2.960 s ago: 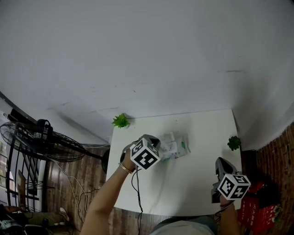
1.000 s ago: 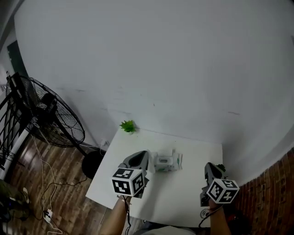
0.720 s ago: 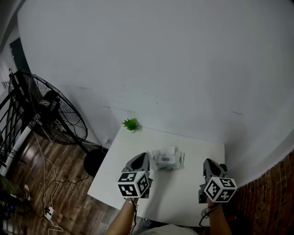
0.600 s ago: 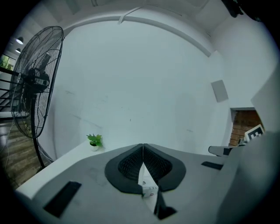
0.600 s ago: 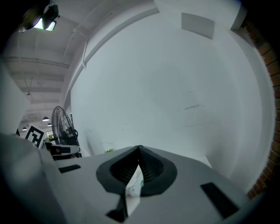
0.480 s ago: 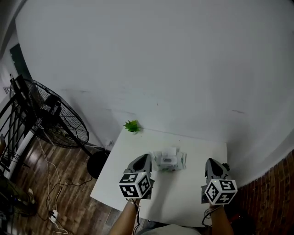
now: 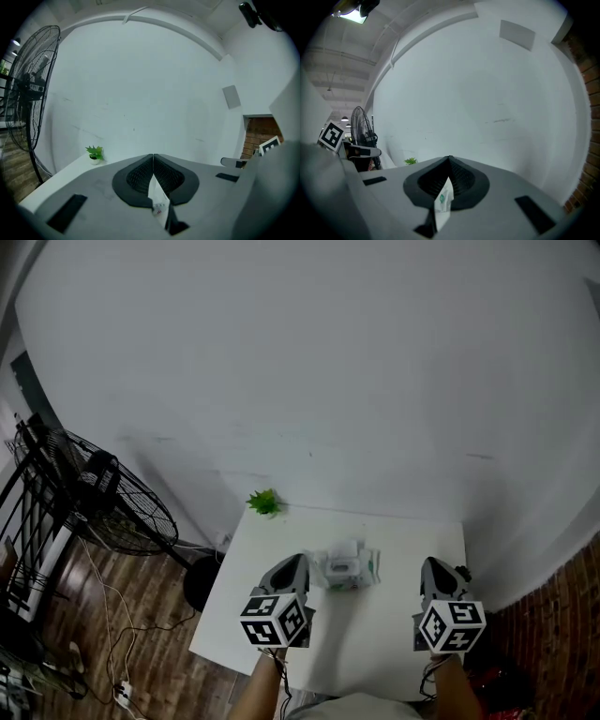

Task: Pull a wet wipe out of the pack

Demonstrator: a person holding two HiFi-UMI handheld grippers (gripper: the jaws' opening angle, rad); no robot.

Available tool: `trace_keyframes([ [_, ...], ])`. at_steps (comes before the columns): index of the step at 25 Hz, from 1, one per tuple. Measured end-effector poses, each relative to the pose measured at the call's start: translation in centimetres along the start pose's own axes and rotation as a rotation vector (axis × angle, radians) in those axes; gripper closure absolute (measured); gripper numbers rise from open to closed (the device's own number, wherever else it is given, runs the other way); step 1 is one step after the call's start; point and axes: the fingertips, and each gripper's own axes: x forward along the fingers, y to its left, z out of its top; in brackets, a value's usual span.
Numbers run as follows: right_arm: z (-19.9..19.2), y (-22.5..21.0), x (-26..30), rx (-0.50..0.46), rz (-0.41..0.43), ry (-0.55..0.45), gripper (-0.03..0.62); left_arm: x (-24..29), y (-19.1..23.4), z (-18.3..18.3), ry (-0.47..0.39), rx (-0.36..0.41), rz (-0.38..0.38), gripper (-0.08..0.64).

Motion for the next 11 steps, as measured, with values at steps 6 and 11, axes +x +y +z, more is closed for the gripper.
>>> trace_keyframes([
  [6, -0.1, -0.8, -0.4, 0.010, -0.019, -0.004, 0.592, 0.1, -0.5, 0.2, -0.001, -0.001, -0.012, 0.549],
  [11, -0.3, -1.3, -0.7, 0.014, -0.029, 0.000, 0.592, 0.1, -1.1, 0.3, 0.000, -0.002, -0.022, 0.549],
])
